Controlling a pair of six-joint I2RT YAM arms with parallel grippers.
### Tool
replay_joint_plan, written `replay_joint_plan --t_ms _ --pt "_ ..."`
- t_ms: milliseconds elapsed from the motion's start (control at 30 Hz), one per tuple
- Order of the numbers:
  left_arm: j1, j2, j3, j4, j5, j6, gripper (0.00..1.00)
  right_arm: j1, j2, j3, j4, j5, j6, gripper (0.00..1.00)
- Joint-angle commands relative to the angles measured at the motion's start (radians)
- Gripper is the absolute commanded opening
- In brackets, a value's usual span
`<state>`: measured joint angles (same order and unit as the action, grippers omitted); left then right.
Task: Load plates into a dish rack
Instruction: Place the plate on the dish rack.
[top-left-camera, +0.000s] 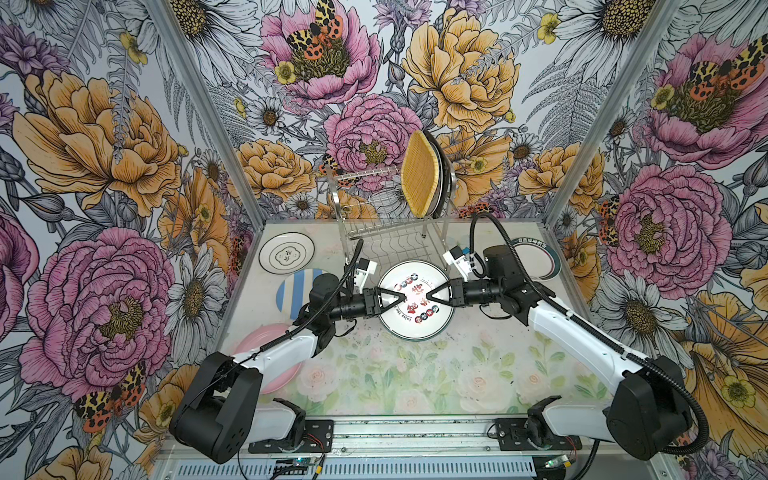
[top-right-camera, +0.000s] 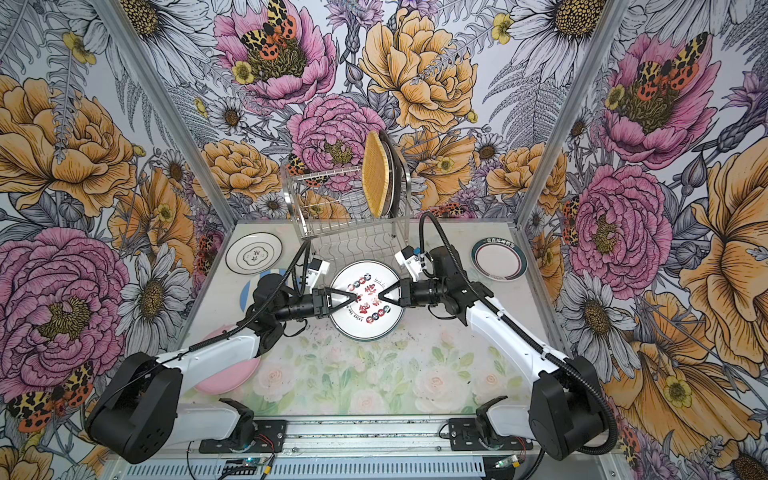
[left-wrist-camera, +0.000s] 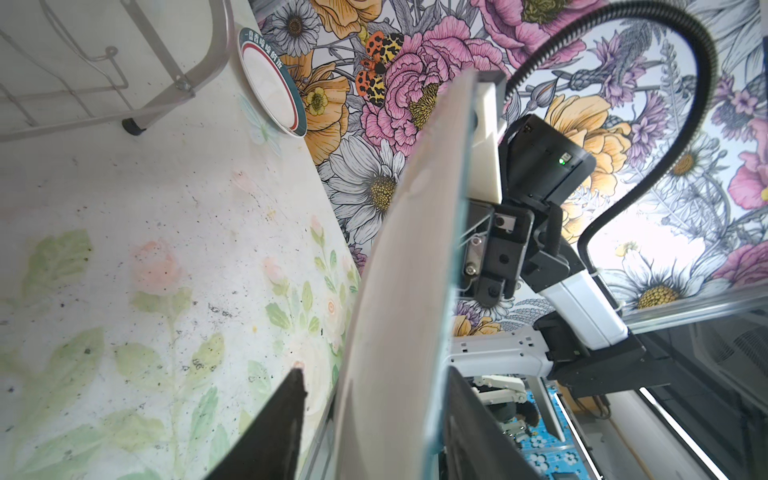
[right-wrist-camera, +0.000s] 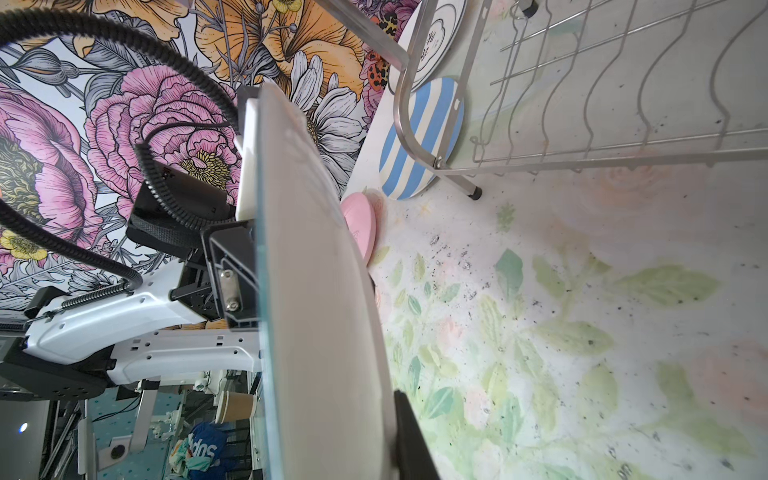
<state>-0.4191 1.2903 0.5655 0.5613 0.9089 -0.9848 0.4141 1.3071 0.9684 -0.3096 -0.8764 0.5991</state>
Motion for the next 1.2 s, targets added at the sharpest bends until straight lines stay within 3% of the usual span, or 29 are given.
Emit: replay_joint_plan --t_ms 0,100,367,700,933,1167 --pt "0.040 -0.070 -0.006 -0.093 -0.012 0.072 0.72 0.005 -0.063 0.055 0.038 0.063 0.034 0.00" --pt "0.076 -0.122 0.010 -0.262 -0.045 0.161 0.82 0.007 -0.090 0.085 -0.004 0.153 0.047 0.00" --pt "0.140 -0.193 0.054 -0.570 -0.193 0.326 0.87 0.056 -0.146 0.280 -0.249 0.515 -0.008 0.00" --pt "0.138 -0.192 0.065 -0.628 -0.281 0.370 0.91 0.197 -0.114 0.600 -0.403 0.891 -0.060 0.00" --pt "0.130 -0.179 0.065 -0.628 -0.295 0.377 0.93 0.299 0.053 0.886 -0.433 1.145 -0.169 0.00" --pt "0.121 -0.170 0.063 -0.628 -0.301 0.383 0.94 0.434 0.336 1.256 -0.433 1.470 -0.353 0.00"
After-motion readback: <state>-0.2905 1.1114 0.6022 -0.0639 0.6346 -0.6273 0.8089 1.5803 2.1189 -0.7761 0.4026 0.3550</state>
